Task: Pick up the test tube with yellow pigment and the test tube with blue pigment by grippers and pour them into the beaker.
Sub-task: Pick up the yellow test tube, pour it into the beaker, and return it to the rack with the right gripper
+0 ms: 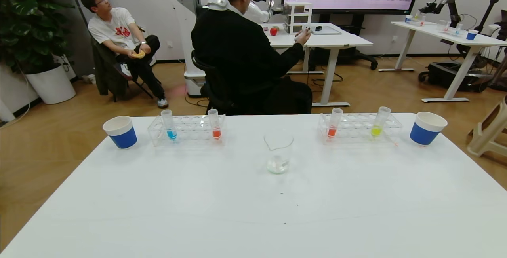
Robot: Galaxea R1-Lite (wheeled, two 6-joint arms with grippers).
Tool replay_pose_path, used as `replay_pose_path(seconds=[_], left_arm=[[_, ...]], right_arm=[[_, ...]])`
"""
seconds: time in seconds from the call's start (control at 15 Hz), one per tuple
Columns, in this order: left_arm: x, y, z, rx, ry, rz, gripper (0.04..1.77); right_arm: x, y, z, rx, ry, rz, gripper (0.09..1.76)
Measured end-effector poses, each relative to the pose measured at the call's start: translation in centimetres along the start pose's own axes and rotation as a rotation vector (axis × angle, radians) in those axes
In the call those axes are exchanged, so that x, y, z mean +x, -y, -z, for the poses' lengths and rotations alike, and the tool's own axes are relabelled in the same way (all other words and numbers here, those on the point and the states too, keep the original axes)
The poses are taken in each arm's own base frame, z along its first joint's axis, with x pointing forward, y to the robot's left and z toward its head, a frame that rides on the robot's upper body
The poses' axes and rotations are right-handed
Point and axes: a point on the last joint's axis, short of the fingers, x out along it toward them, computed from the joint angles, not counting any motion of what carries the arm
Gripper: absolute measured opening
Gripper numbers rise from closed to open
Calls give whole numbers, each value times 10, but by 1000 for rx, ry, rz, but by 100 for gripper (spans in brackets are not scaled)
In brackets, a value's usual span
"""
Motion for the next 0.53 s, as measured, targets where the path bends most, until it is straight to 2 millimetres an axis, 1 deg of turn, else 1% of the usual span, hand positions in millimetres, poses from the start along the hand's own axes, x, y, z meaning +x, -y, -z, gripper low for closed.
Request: replay_pose_path(seconds=[0.13, 0.27, 0.4, 0.53], left_arm=[[0, 0, 0, 0, 0, 0, 175], [0, 0, 0, 0, 0, 0, 175], [0, 0, 0, 0, 0, 0, 175], [0, 0, 0, 0, 0, 0, 175]], right_arm=[[-1, 0, -23, 3, 29, -7, 174], [6, 0, -48, 7, 32, -22, 174], [23, -1, -72, 11, 42, -39, 174], [49, -2, -91, 13, 40, -45, 174]])
